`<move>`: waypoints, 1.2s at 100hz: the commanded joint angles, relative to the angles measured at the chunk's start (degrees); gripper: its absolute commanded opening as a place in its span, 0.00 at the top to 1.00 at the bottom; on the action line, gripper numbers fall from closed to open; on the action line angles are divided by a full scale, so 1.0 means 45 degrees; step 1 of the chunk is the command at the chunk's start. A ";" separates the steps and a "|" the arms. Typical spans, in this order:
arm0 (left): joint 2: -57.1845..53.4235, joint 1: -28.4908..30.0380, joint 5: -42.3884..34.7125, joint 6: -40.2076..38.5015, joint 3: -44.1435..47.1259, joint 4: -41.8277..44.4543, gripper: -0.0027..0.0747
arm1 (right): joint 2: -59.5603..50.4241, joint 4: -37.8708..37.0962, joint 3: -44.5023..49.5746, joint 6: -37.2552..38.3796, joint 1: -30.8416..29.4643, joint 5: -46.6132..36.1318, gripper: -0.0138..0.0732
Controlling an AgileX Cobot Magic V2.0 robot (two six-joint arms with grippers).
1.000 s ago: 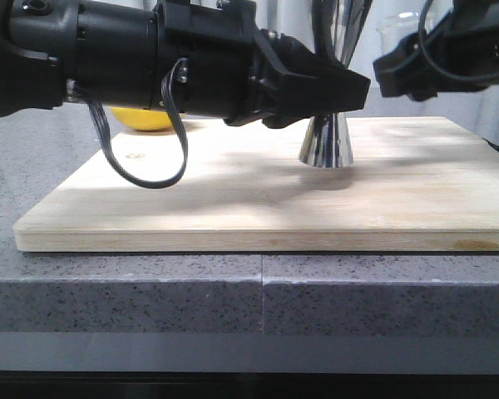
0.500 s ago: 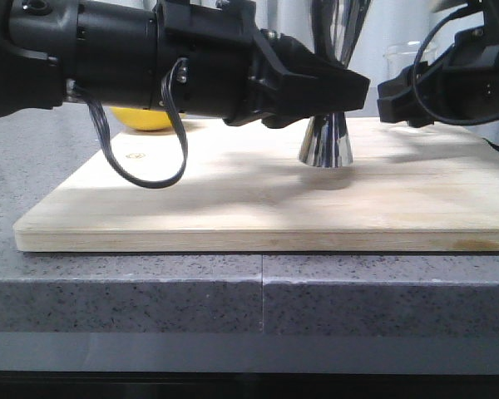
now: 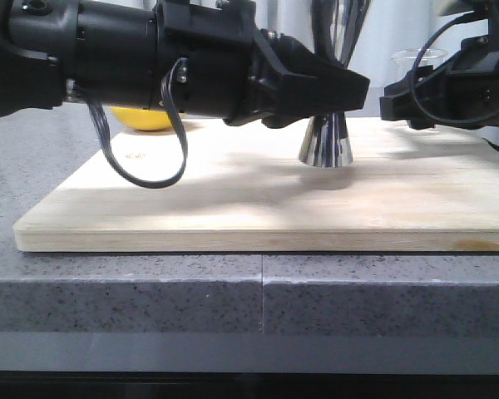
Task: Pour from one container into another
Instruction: 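Lower the empty beaker onto the board's far corner with the right gripper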
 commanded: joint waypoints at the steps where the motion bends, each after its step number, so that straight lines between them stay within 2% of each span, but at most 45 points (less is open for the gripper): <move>1: -0.0712 -0.0003 -0.1018 -0.0072 -0.0336 -0.0518 0.99 | -0.0402 0.0107 -0.0255 0.0127 -0.0072 -0.1199 0.44; 120: -0.0712 -0.0003 -0.1018 -0.0072 -0.0336 -0.0518 0.99 | 0.0082 -0.0047 -0.0255 0.0127 -0.0072 -0.0874 0.44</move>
